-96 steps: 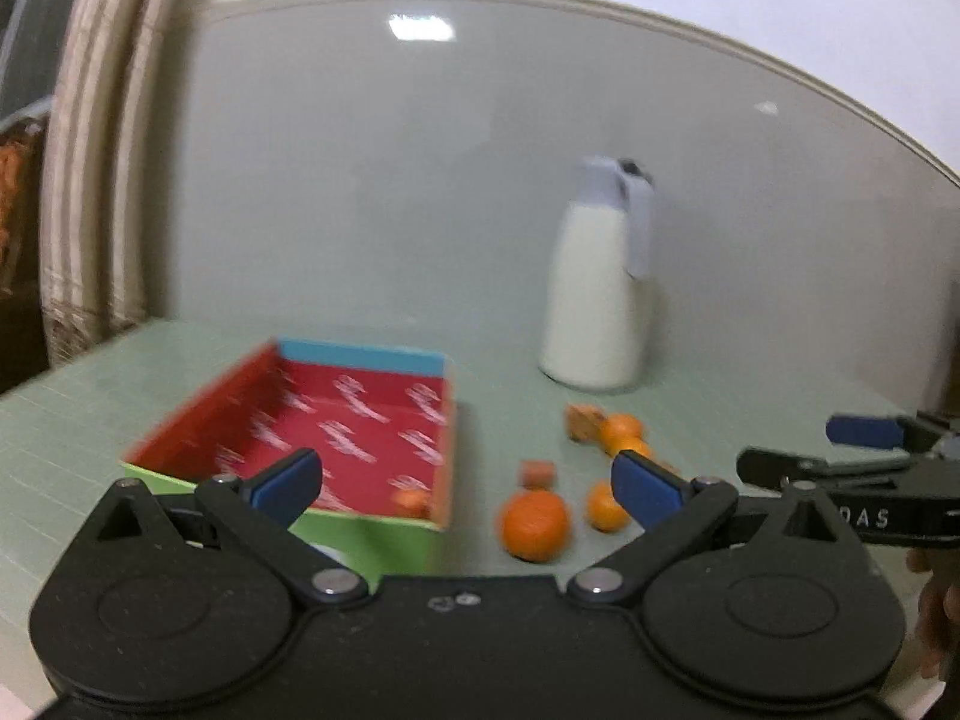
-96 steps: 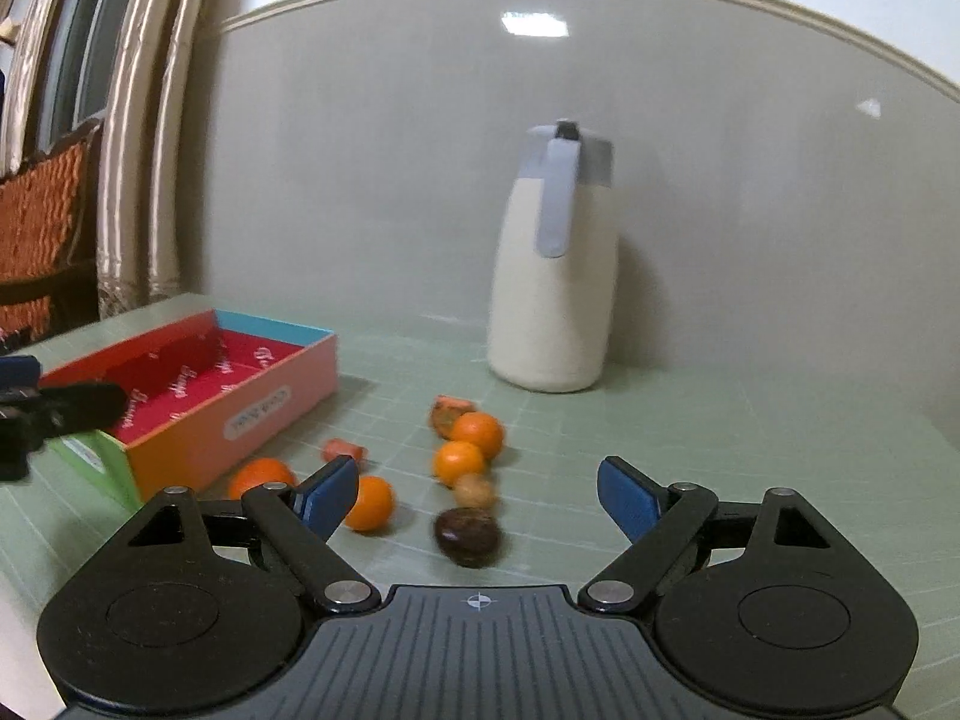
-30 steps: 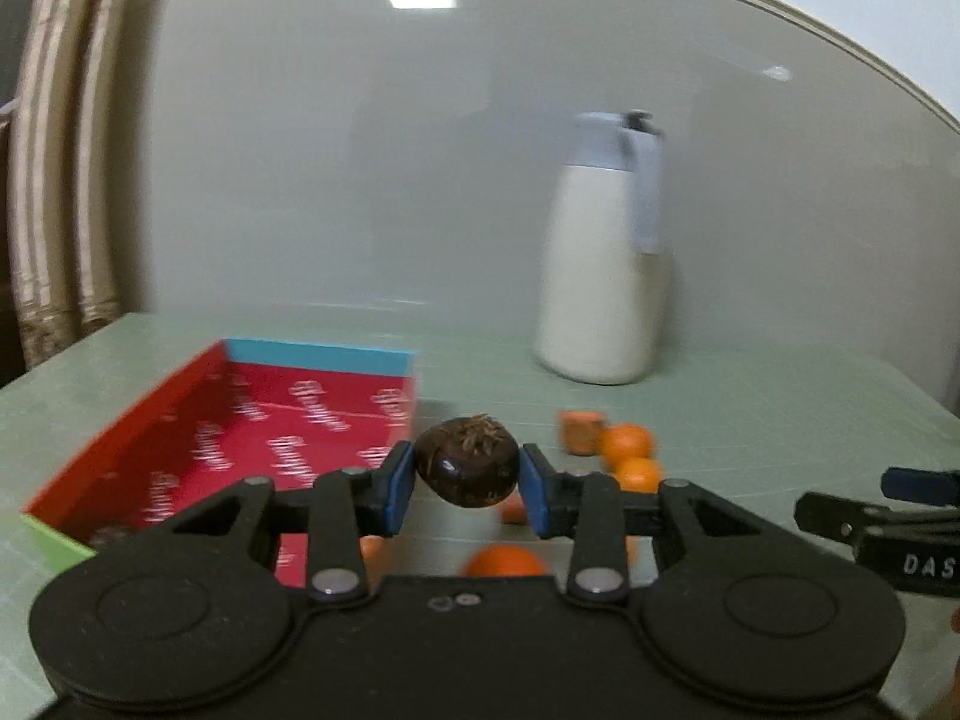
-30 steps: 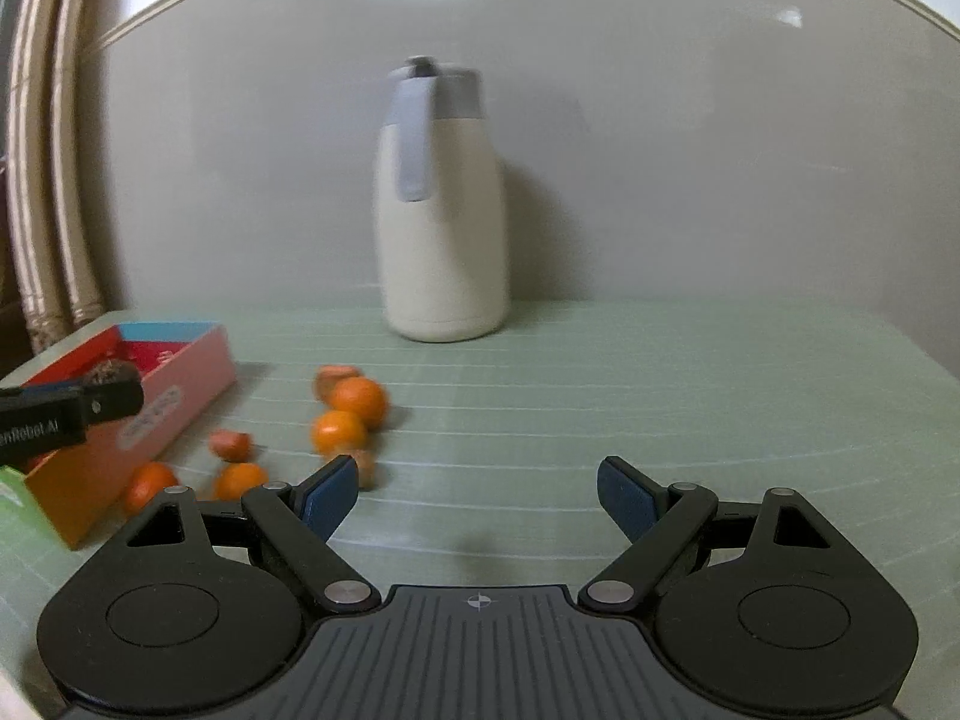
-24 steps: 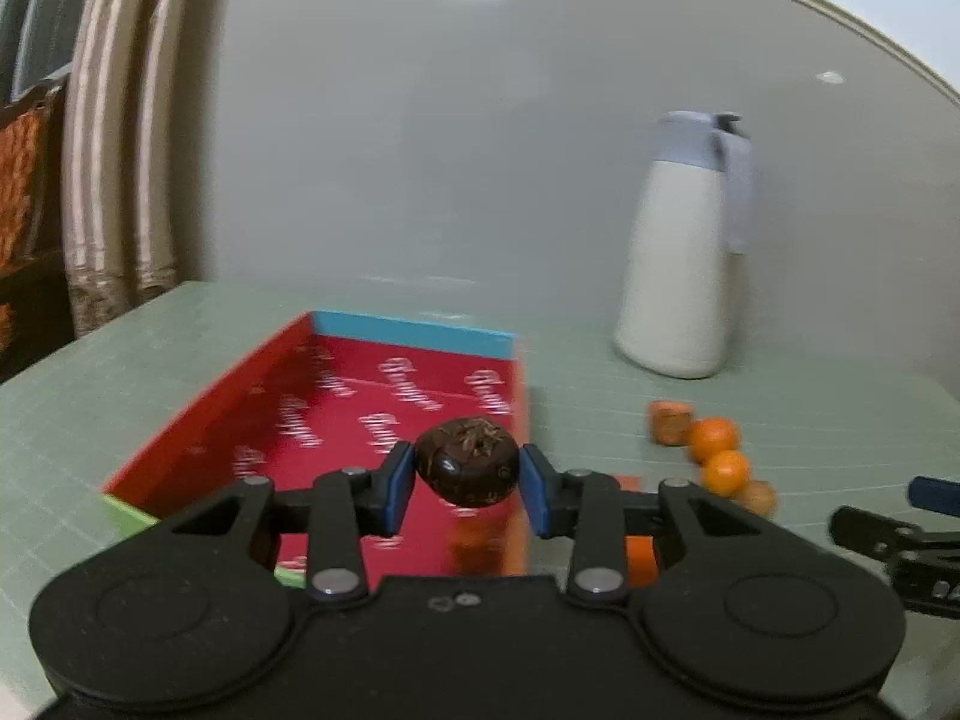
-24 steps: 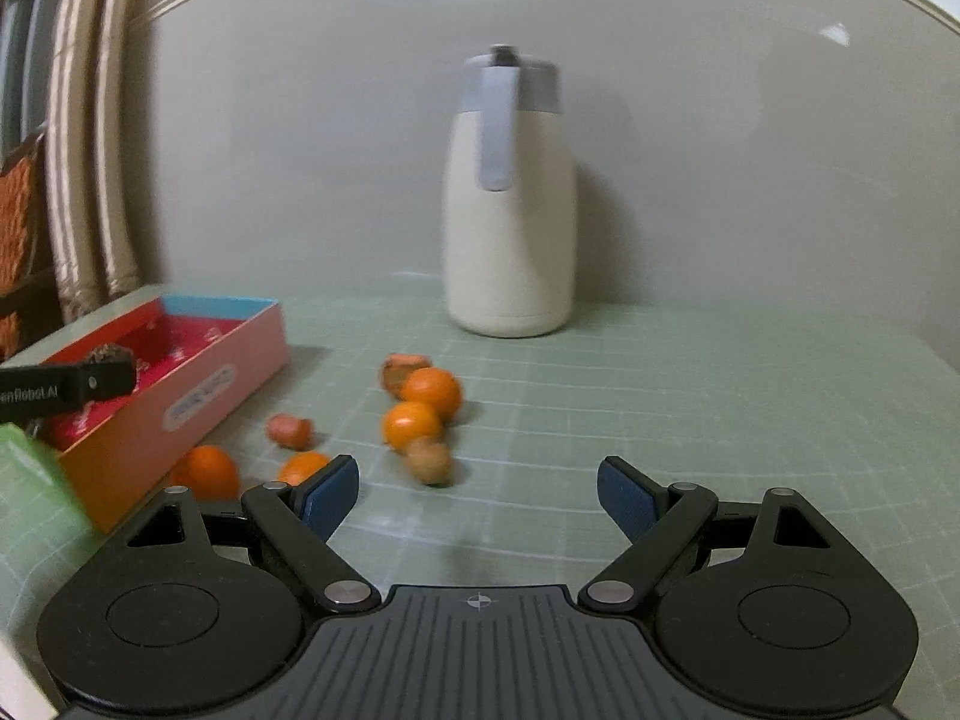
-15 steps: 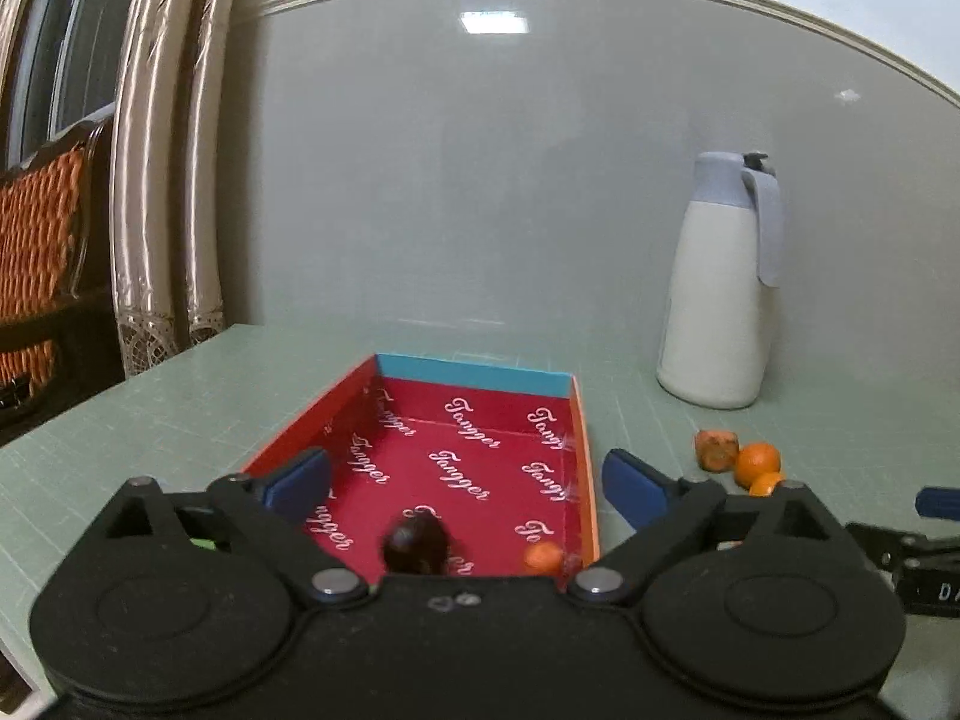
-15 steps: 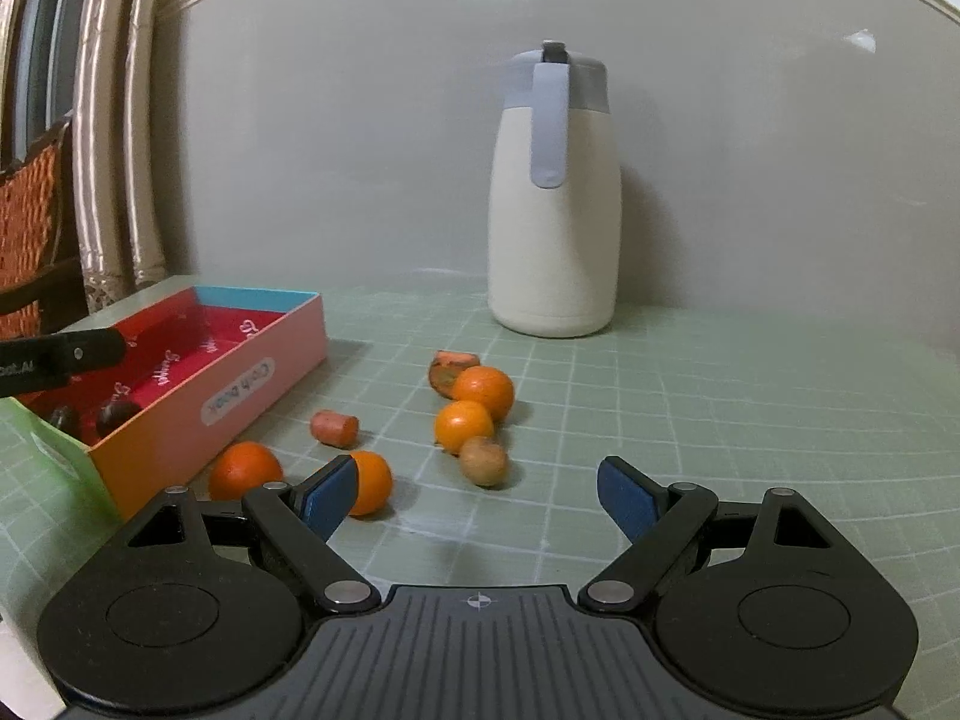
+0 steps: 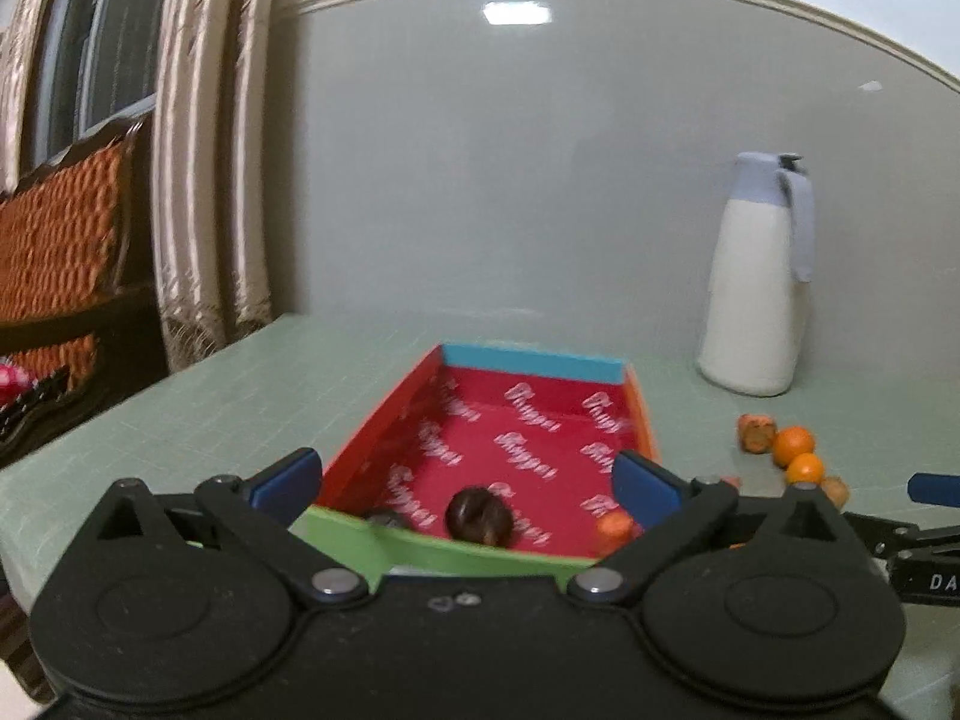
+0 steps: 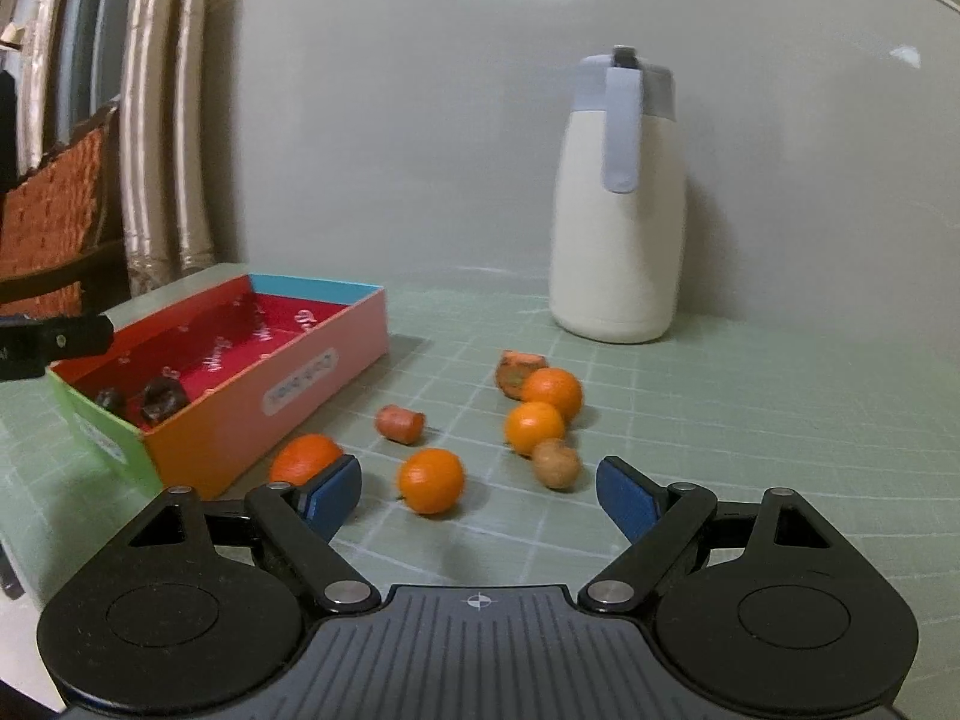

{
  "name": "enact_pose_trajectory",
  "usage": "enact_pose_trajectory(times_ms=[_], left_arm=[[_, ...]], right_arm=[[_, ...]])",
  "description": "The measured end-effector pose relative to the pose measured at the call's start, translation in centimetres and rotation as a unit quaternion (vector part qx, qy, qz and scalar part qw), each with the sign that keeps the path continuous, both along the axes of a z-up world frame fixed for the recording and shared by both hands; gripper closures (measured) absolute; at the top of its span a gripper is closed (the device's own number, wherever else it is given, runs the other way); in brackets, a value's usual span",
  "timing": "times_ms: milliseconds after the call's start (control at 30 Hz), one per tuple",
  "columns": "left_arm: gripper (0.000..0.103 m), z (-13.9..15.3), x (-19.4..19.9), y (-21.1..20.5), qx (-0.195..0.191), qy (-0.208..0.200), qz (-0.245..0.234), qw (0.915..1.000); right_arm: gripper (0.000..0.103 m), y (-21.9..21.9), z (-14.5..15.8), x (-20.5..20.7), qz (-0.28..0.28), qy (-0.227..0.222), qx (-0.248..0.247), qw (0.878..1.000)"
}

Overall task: Organize fruits
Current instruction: 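Grasp the large orange with the right gripper and lift it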

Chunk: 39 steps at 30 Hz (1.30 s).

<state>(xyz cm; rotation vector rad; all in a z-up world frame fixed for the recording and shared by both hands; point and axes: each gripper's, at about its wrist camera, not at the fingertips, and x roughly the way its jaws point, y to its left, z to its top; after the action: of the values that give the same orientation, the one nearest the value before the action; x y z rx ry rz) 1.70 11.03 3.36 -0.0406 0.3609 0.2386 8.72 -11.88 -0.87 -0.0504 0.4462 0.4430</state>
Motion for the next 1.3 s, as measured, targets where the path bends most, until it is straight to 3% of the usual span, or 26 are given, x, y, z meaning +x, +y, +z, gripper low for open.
enact_pose_trajectory(times_ms=[100,267,500,667,1100,1300], left_arm=[[0.006,-0.5,0.4,1.0,-0.016,0.012,0.01,0.9998],[0.006,-0.7,0.4,2.4,-0.032,0.019,0.021,0.9991],[0.006,-0.6,-0.4,4.0,-0.035,0.019,0.033,0.9986],[0.006,-0.6,-0.6,5.1,-0.06,0.021,0.044,0.997],[0.006,-0.6,-0.6,5.3,-0.075,0.025,0.033,0.9963],[0.006,-0.4,-1.0,5.8,-0.08,0.019,0.037,0.9959]], right_arm=[[0.019,1.1,-0.1,-0.2,0.014,-0.005,-0.004,1.0],[0.044,2.9,-0.5,-0.1,0.043,0.007,-0.009,0.999],[0.046,5.1,-0.8,0.3,0.07,0.01,-0.002,0.998],[0.049,6.2,-1.1,0.7,0.074,0.017,-0.004,0.997],[0.064,7.1,-1.4,2.1,0.081,0.061,-0.01,0.995],[0.064,7.4,0.8,0.5,0.076,0.016,-0.002,0.997]])
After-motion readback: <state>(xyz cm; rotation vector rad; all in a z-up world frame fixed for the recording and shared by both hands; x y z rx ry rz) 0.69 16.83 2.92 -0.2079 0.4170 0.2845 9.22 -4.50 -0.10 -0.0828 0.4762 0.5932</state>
